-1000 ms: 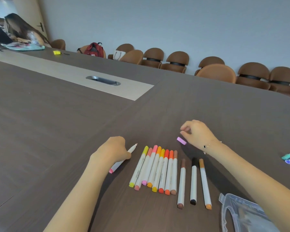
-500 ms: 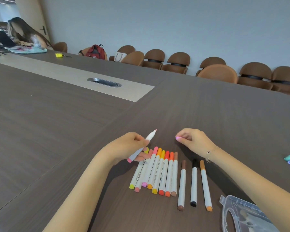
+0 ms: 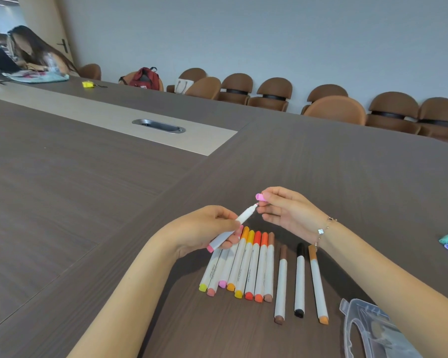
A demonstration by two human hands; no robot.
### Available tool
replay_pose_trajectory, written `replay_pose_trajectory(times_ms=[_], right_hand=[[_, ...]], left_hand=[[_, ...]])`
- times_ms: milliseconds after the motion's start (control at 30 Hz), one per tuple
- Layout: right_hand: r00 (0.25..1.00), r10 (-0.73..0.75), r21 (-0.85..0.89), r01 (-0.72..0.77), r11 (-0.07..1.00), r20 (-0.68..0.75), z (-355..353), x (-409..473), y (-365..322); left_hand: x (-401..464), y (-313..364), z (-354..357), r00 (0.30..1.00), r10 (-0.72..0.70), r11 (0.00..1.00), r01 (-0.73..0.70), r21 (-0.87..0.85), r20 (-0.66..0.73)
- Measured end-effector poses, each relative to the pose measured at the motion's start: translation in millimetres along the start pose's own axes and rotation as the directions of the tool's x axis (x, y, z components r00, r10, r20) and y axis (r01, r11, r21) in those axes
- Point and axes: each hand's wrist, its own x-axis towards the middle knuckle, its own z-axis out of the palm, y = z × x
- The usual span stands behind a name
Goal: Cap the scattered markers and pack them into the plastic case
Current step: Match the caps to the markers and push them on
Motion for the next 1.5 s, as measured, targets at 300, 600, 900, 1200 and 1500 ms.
replay_pose_trajectory(times_ms=[300, 600, 900, 1200, 1500], right_hand=[[0.998, -0.05, -0.092, 0.052, 0.994, 0.023, -1, 3, 5], [0.995, -0.085, -0.255, 0.094, 0.962, 0.048, 1, -1, 1], [0.992, -0.094, -0.558, 0.122, 0.821, 0.079, 22, -5, -13], [0.968, -0.225, -0.423, 0.253, 0.87, 0.114, 38, -11, -14], [0.968, -0.213, -0.447, 0.25, 0.859, 0.132, 41, -17, -15]], left_hand=[[0, 0, 1, 0.999, -0.009, 1.0, 0.01, 0.016, -0.031], [4, -1, 0, 0.999, -0.035, 0.999, 0.035, 0.002, -0.019], [5, -3, 5, 0.987, -0.006, 0.989, 0.03, -0.148, 0.16], [2, -6, -9, 0.983, -0.03, 0.983, 0.062, -0.172, 0.184], [1, -9, -15, 0.987, 0.031, 0.966, 0.011, -0.257, 0.157]])
